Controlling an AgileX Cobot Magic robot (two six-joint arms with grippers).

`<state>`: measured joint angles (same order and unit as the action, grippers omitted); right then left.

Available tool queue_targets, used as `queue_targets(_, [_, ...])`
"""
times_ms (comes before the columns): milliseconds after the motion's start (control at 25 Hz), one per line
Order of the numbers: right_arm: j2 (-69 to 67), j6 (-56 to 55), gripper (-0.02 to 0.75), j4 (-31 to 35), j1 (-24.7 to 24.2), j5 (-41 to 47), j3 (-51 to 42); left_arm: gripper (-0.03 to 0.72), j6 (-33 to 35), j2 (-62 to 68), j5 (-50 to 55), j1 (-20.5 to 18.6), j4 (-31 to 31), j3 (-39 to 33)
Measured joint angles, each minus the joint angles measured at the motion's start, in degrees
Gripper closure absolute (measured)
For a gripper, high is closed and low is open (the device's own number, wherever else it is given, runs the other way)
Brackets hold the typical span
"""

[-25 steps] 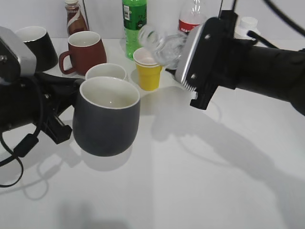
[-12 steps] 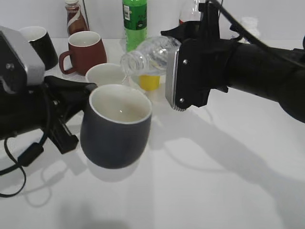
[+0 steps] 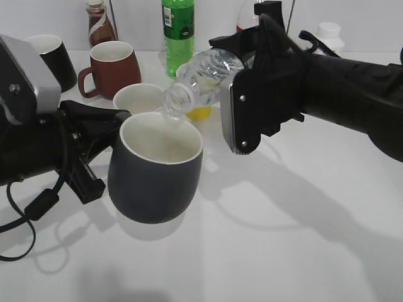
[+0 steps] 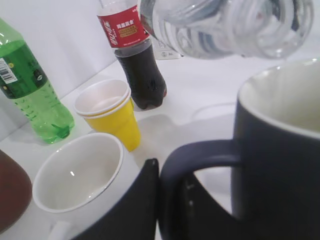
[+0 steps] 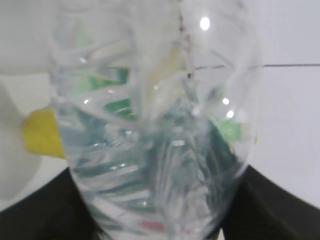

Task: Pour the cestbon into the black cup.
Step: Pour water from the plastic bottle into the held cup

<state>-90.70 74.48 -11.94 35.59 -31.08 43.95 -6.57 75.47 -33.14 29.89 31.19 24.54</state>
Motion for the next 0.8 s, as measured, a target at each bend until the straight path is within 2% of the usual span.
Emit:
queue_targets(280, [0.0,5.18,0.273,0.0,0.0,-1.21,0.0,0.643,0.0,0.0,0.4,0.0,0.0,0.04])
queue_targets(800, [0.0,6.71,0.273,0.0,0.0,-4.1,0.0,0.643,0.0,0.0,1.57,0.0,0.0,0.11])
